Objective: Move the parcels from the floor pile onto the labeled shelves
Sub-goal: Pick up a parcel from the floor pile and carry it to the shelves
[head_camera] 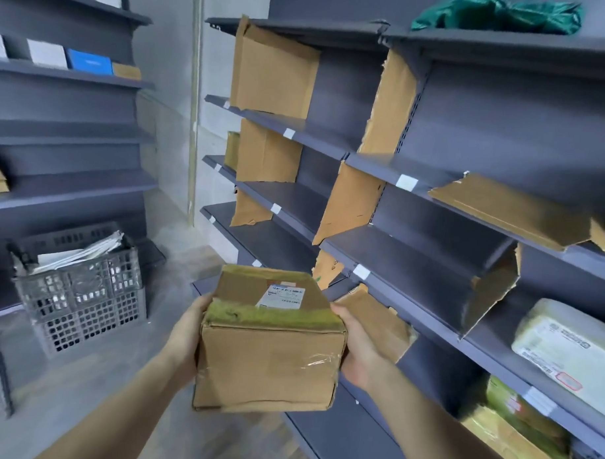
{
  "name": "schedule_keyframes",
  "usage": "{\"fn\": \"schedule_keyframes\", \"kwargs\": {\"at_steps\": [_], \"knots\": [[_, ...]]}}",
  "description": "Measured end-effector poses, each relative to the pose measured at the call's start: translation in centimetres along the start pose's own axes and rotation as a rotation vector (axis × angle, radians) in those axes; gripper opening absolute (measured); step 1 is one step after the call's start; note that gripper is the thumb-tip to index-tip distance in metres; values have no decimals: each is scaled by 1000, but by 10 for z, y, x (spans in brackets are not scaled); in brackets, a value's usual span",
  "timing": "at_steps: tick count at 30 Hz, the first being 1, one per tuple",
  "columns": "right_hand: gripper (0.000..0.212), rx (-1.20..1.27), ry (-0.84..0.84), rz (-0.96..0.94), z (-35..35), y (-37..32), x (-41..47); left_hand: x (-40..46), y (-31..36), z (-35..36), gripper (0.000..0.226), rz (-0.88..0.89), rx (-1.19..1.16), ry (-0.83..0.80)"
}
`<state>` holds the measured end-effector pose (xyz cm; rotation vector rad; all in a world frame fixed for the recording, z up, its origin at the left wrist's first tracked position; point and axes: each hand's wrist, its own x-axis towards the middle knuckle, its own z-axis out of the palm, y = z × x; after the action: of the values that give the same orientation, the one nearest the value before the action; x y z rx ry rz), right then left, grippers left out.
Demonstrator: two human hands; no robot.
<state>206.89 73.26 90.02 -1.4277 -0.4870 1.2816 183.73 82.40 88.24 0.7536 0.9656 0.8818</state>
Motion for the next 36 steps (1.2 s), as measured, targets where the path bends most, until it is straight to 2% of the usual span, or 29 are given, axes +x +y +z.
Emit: {"fn": "schedule_keyframes", "kwargs": {"at_steps": [9,12,20,24,29,36], "knots": [[41,14,6,53,27,-5,86,78,20,-16,43,-43,26,44],[42,7,4,55,40,-10,125,109,32,-21,43,-10,41,54],[38,-6,-78,43,79,-55,221,197,87,-24,47,32,41,68],[37,-19,-67,-1,95,-81,267,239,111,-20,47,27,20,74],[36,2,-53,-14,119,-107,317,296,144,-20,43,27,-24,50],[38,52,-30,-41,163,-126,387,382,188,-46,35,14,-3,-76]]}}
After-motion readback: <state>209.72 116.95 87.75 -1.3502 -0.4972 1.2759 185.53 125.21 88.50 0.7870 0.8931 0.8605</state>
